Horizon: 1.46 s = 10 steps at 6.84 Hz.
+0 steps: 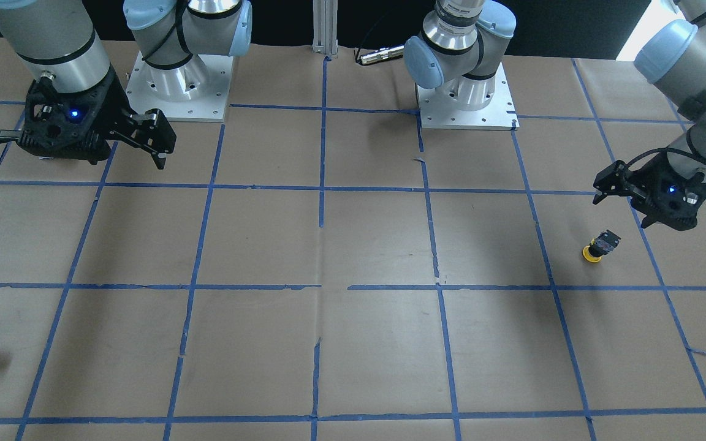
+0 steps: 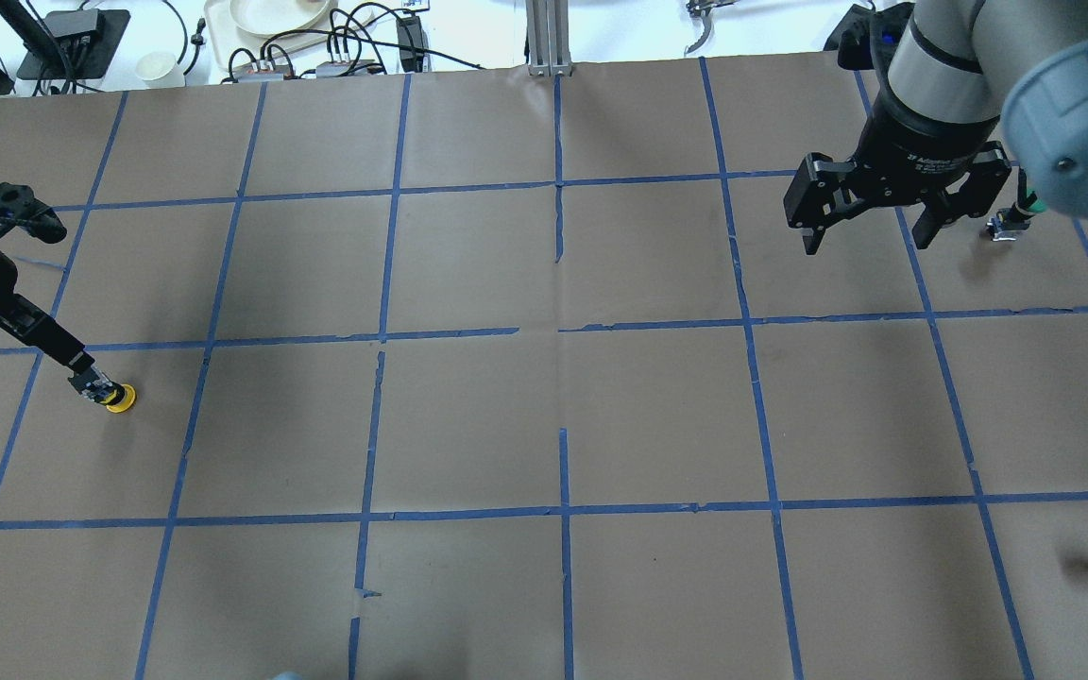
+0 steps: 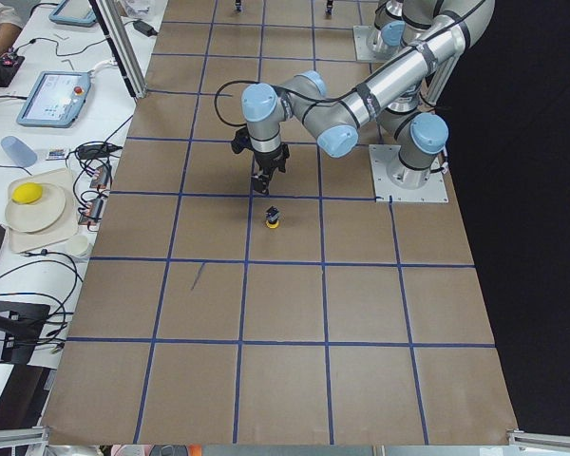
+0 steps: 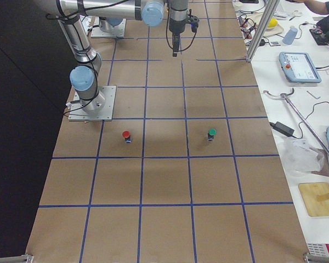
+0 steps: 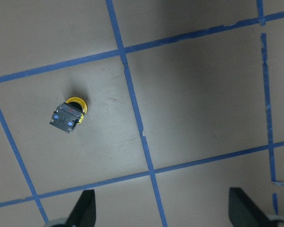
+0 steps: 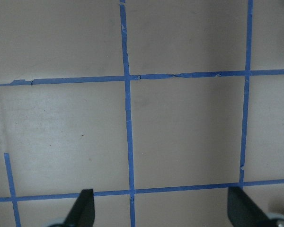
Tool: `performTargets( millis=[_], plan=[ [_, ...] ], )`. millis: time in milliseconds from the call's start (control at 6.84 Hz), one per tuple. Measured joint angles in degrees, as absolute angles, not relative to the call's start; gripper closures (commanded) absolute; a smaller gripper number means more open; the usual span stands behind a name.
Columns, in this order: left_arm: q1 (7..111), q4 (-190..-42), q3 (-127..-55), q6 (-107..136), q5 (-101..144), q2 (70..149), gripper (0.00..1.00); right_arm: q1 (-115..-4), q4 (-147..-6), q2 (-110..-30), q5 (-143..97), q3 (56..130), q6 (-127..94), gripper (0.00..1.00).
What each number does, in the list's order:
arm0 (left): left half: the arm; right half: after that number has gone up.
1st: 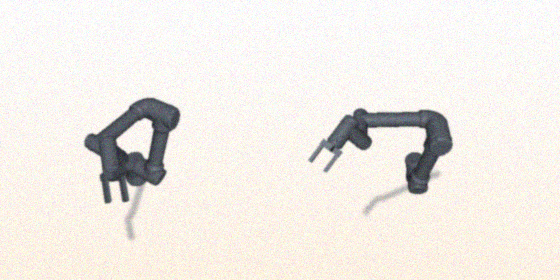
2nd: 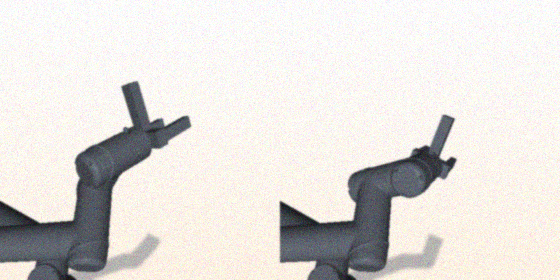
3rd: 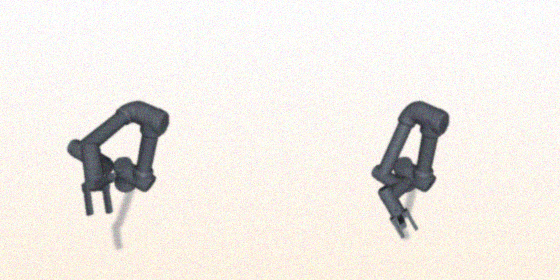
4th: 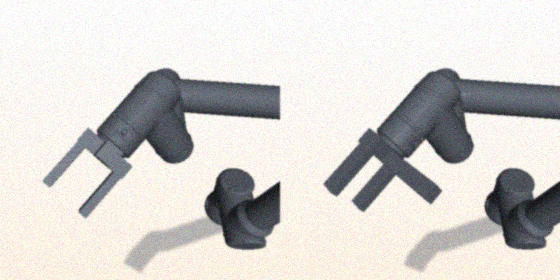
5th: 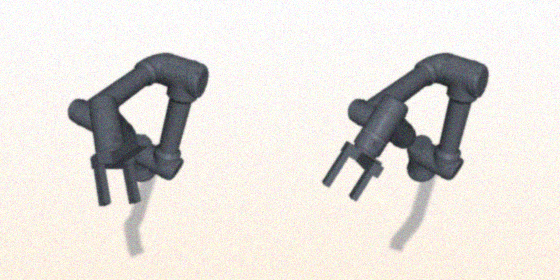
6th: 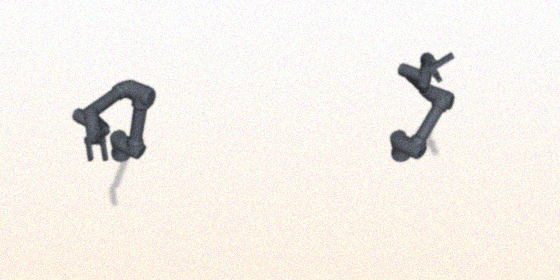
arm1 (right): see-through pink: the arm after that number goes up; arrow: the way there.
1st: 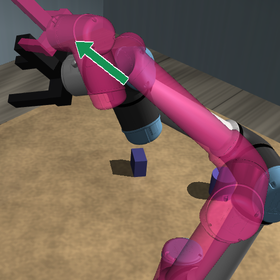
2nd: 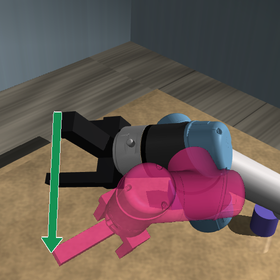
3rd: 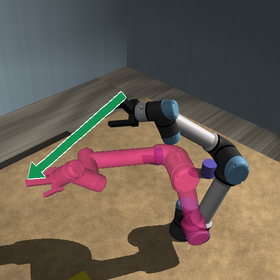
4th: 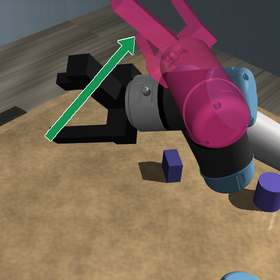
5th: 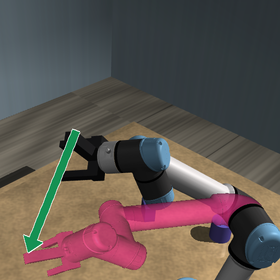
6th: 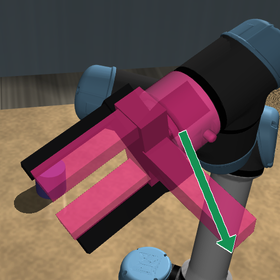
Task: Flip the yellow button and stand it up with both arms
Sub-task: 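Close the left gripper on the yellow button's body and lift it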
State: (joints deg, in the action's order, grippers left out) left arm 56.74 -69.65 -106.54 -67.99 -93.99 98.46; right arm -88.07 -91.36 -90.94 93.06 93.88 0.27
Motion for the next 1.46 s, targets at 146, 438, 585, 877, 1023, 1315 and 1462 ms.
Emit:
performTargets(
  millis=[146, 438, 585, 877, 1023, 1315, 1462],
  plan=[
    [55.7, -67.8, -107.0, -72.5, -93.8, 100.6, 0.01, -88.1, -90.4, -91.2, 93.1, 93.5, 0.3, 0.0],
    [53.4, -64.9, -108.1, -76.9, -93.4, 103.5, 0.01, -88.3, -88.5, -92.3, 90.1, 93.3, -0.1, 0.0],
    [52.9, -63.1, -109.2, -77.6, -93.4, 104.3, 0.02, -88.4, -87.3, -93.2, 89.0, 93.3, -0.5, 0.0],
    [52.8, -58.2, -111.7, -77.6, -93.3, 105.0, 0.05, -88.4, -85.3, -94.8, 88.3, 93.3, -0.7, 0.0],
    [52.8, -57.1, -112.7, -77.4, -93.1, 105.1, 0.05, -88.5, -84.9, -95.2, 88.1, 93.3, -0.7, 0.0],
    [52.9, -56.5, -113.5, -77.2, -92.4, 105.2, 0.19, -88.5, -84.4, -96.6, 88.1, 93.7, -0.7, 0.0],
    [52.9, -56.5, -113.4, -77.1, -92.3, 105.3, 0.34, -88.5, -84.3, -97.1, 88.1, 94.0, -0.7, 0.0]
  ],
)
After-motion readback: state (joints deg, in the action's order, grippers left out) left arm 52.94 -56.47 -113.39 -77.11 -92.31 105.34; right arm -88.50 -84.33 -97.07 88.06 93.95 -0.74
